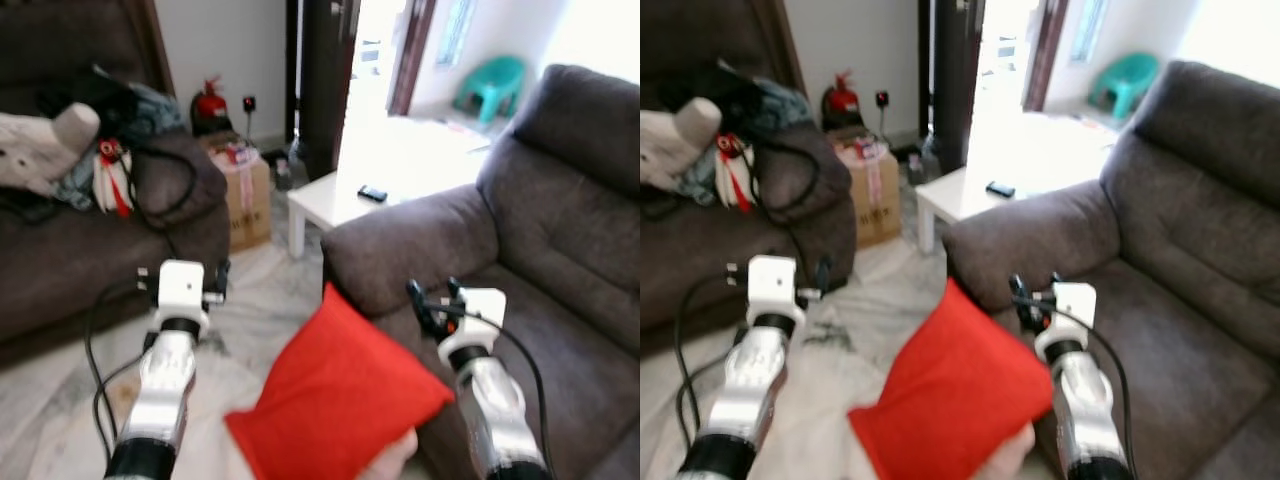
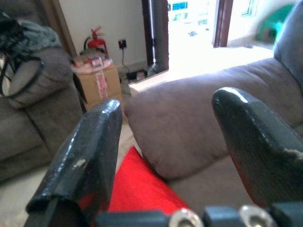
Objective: Move the pillow to the sofa from floor
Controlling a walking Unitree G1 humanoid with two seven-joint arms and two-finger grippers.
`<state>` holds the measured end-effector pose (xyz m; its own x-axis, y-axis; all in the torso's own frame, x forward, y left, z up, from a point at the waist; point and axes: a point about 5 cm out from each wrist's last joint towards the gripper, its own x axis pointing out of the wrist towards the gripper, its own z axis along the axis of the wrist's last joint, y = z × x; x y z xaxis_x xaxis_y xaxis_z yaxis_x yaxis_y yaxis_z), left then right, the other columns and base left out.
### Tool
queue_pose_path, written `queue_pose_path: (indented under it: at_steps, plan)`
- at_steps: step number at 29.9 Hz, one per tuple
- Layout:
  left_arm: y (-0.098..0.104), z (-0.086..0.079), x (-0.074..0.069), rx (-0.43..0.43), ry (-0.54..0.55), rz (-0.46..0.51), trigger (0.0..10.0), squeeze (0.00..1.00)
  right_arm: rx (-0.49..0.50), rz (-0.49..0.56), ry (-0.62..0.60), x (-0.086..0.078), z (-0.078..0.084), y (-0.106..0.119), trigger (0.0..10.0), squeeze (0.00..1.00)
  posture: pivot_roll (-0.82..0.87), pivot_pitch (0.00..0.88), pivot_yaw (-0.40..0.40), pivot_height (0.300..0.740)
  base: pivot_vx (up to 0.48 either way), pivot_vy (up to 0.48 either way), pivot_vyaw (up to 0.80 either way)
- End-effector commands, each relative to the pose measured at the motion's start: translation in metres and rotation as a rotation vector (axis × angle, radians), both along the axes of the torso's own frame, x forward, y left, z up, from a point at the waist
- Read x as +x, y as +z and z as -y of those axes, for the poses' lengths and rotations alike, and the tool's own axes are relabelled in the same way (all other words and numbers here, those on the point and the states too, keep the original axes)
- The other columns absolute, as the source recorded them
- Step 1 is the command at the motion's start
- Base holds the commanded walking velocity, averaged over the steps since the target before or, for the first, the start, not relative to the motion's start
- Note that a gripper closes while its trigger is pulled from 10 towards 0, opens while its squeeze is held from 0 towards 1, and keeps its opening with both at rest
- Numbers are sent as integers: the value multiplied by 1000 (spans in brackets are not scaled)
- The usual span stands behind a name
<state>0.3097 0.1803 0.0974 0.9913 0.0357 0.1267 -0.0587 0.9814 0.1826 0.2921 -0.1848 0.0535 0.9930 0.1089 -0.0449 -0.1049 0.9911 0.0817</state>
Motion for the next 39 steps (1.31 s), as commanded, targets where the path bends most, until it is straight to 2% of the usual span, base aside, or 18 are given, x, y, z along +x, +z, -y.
queue_pose_path:
  at_steps: [1,39]
  plan:
    - [3,-2,2,5,1,9,10000,0,6,24,-2,4,0,7,10000,0,-4,0,-65,732,0,0,0]
    - [6,3,2,-40,-33,26,10000,0,20,21,7,4,-2,7,10000,0,-3,0,-64,732,19,0,0]
